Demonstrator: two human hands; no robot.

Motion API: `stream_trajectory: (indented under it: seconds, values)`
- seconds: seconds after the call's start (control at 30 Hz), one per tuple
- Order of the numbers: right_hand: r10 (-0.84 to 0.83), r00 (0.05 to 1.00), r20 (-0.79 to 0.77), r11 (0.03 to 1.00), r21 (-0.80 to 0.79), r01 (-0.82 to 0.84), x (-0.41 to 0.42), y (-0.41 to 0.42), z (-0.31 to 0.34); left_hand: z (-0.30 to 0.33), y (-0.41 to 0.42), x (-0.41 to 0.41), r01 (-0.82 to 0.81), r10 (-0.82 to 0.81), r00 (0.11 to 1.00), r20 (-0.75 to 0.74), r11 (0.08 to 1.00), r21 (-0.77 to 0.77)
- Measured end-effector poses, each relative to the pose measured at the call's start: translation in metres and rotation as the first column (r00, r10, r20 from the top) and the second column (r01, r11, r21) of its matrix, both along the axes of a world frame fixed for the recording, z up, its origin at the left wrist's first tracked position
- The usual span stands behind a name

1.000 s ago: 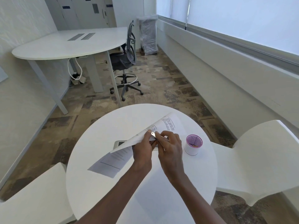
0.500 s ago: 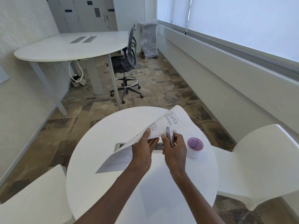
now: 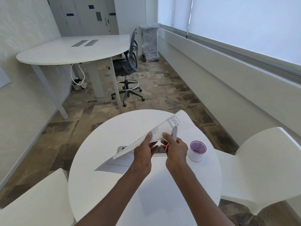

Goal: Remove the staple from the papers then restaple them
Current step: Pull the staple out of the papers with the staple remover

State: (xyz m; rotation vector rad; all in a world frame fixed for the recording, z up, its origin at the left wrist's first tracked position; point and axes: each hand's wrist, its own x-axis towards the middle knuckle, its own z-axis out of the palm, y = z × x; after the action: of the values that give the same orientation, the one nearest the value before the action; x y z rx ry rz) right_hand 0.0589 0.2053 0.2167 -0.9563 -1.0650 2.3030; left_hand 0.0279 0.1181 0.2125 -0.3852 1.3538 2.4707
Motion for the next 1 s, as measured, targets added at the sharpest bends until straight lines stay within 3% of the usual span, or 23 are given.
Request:
stream_trajectory:
  seconds: [0.2,0.37,0.47,0.57,0.67,0.73,0.9,1.0]
  values:
    - [0.008,1.0,0.014,0.994,-0.107,-0.006,-0.01,-0.005,0.003,0.0,-0.007,-0.007,0.043,-0.043,0.998,0.041,0.999,0.0]
    - [0.002,1.0,0.007,0.987,-0.158,-0.001,-0.02,-0.01,0.008,-0.002,-0.019,-0.015,0.186,-0.186,0.982,0.03,0.983,-0.001]
    - [-0.025,1.0,-0.017,0.983,-0.185,0.022,-0.029,-0.016,0.014,-0.003,-0.031,-0.021,0.287,-0.291,0.956,-0.035,0.954,-0.085]
    - [-0.045,0.999,-0.027,0.981,-0.189,0.039,-0.035,-0.018,0.017,0.0,-0.041,-0.024,0.332,-0.39,0.91,-0.145,0.891,-0.311]
    - [-0.07,0.997,-0.02,0.982,-0.176,0.066,-0.042,-0.025,0.019,0.003,-0.054,-0.029,0.135,-0.463,0.801,-0.379,0.757,-0.639]
    - [-0.087,0.996,0.002,0.984,-0.157,0.086,-0.047,-0.03,0.022,0.005,-0.061,-0.034,-0.074,-0.507,0.668,-0.545,0.683,-0.727]
    - [-0.135,0.99,0.03,0.987,-0.088,0.138,-0.056,-0.044,0.027,0.006,-0.07,-0.049,-0.41,-0.576,0.404,-0.711,0.581,-0.703]
    - [-0.166,0.985,0.037,0.986,-0.025,0.167,-0.06,-0.053,0.03,0.004,-0.071,-0.057,-0.567,-0.575,0.294,-0.764,0.539,-0.623]
